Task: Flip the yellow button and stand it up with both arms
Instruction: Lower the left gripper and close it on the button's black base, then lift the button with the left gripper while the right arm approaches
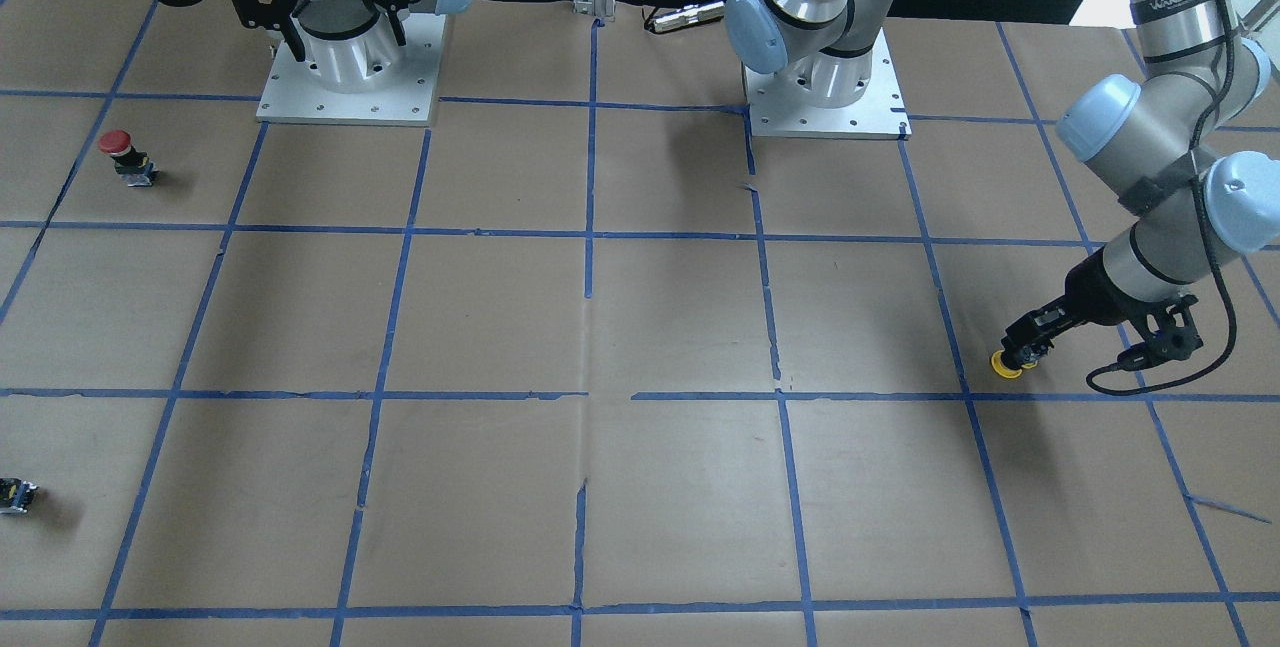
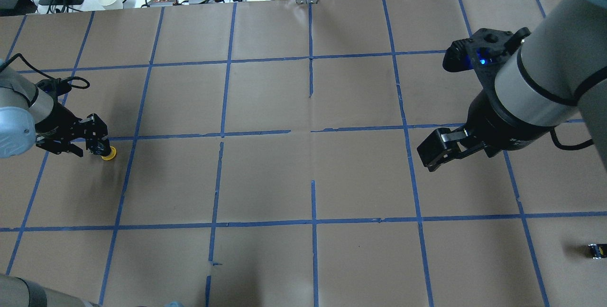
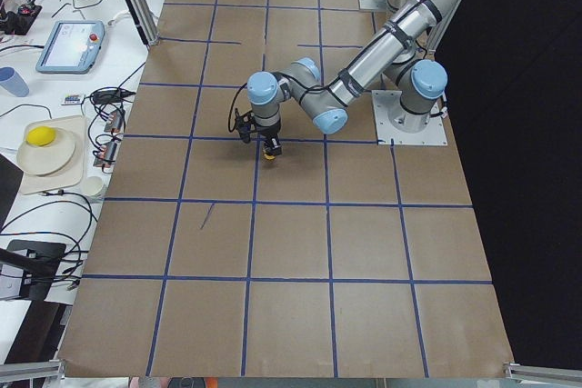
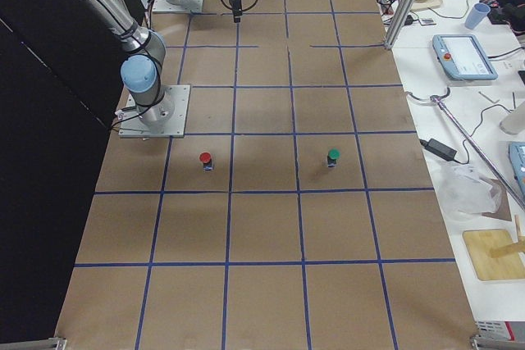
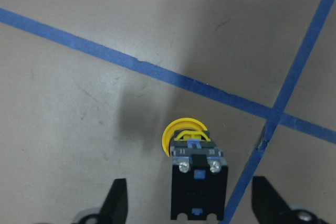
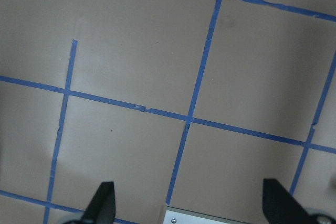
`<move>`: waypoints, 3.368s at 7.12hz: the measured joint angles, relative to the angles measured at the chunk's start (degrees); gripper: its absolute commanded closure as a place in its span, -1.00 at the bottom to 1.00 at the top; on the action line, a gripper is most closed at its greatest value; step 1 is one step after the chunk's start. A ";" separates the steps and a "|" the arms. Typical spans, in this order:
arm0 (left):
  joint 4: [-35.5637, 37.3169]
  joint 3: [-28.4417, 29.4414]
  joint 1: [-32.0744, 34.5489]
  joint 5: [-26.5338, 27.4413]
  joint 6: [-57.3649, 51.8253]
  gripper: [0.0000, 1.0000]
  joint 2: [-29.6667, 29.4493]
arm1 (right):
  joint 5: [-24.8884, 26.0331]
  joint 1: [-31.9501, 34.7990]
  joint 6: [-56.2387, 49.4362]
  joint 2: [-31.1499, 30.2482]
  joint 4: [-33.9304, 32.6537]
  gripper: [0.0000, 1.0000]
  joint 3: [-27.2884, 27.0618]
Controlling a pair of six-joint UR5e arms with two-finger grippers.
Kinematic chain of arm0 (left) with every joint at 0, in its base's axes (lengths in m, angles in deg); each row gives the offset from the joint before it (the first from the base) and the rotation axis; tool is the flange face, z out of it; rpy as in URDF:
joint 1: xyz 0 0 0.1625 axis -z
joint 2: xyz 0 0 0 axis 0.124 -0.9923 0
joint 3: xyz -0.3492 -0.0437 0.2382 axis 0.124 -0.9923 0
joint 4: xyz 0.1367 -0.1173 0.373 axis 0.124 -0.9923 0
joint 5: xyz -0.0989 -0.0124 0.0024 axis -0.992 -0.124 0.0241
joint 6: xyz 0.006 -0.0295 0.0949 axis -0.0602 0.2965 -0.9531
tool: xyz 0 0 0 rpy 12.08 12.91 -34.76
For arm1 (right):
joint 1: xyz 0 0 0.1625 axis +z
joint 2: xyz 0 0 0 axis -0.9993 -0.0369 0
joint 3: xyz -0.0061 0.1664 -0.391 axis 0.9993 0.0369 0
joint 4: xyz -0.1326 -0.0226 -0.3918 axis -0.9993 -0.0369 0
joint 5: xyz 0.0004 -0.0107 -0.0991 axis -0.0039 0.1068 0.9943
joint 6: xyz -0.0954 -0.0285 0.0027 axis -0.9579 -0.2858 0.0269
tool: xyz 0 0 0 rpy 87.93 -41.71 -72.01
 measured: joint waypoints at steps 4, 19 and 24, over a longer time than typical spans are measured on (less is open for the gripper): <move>-0.36 0.05 0.73 -1.04 1.30 0.67 1.53 | 7.23 -0.05 -1.89 0.56 -1.10 -1.00 0.16; 28.52 0.09 40.07 -61.69 112.52 0.96 4.92 | -16.63 -13.65 26.52 -1.09 7.05 -1.00 2.82; 35.25 0.74 44.70 -62.01 129.07 0.95 4.41 | -37.71 -22.67 51.39 2.11 15.69 -1.00 6.55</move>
